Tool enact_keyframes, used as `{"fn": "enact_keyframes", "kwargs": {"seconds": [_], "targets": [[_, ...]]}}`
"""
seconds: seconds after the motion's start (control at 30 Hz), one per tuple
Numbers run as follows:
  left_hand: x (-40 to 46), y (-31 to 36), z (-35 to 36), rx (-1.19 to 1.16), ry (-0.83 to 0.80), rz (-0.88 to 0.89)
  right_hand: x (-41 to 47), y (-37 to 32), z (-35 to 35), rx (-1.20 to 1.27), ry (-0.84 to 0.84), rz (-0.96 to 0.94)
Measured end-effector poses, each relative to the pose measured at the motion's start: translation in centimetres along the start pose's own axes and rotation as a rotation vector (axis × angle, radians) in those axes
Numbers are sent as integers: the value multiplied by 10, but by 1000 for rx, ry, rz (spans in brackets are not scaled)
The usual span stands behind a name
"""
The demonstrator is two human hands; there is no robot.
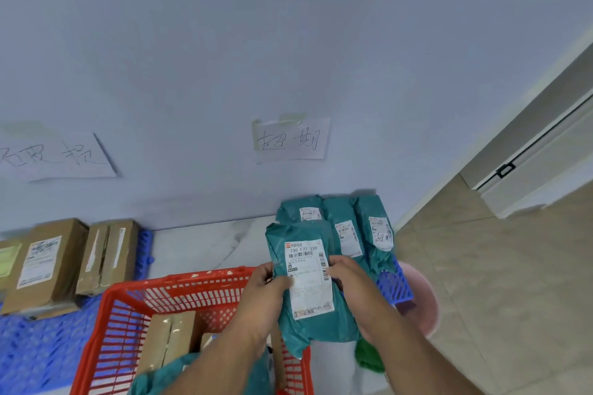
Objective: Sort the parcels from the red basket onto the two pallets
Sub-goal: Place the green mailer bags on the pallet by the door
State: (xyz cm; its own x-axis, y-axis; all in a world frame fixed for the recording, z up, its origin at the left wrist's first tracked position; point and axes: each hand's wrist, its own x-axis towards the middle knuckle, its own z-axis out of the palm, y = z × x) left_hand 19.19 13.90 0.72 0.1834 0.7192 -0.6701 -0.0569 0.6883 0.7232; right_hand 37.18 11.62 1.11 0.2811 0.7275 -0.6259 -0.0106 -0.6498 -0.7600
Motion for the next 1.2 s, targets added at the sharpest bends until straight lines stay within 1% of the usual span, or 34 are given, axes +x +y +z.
{"fn": "enact_keyframes", "kwargs": {"seconds": [0.13, 0.27, 0.4, 0.57, 0.67, 0.73, 0.8, 0.87, 0.93, 1.03, 1.1, 1.2], "targets": [[56, 11, 34, 63, 55, -38, 62, -12, -22, -50, -27, 20], [131, 15, 64, 115, 115, -61, 140, -21, -36, -133, -72, 47], [212, 8, 83, 71, 135, -73, 225, -17, -39, -198, -108, 49], [287, 2, 90, 72, 150, -60, 306, -7, -31, -230, -80, 22], [308, 1, 87, 127, 209, 17, 332, 3, -28, -314, -73, -30], [313, -5, 85, 255, 220, 49, 341, 12, -26, -387, -58, -67], [311, -12, 84, 382, 172, 27, 342, 23, -25, -464, -51, -134], [309, -18, 82, 453, 108, -29, 343, 33, -23, -555, -57, -183], [310, -23, 80, 500, 42, -63, 345, 41, -23, -665, -61, -161], [311, -26, 79, 537, -27, -87, 351, 49, -28, -781, -94, -33], [311, -29, 78, 525, -18, -81, 354, 52, -31, -784, -109, -1], [304, -29, 74, 455, 48, -74, 349, 51, -33, -736, -91, -6]]}}
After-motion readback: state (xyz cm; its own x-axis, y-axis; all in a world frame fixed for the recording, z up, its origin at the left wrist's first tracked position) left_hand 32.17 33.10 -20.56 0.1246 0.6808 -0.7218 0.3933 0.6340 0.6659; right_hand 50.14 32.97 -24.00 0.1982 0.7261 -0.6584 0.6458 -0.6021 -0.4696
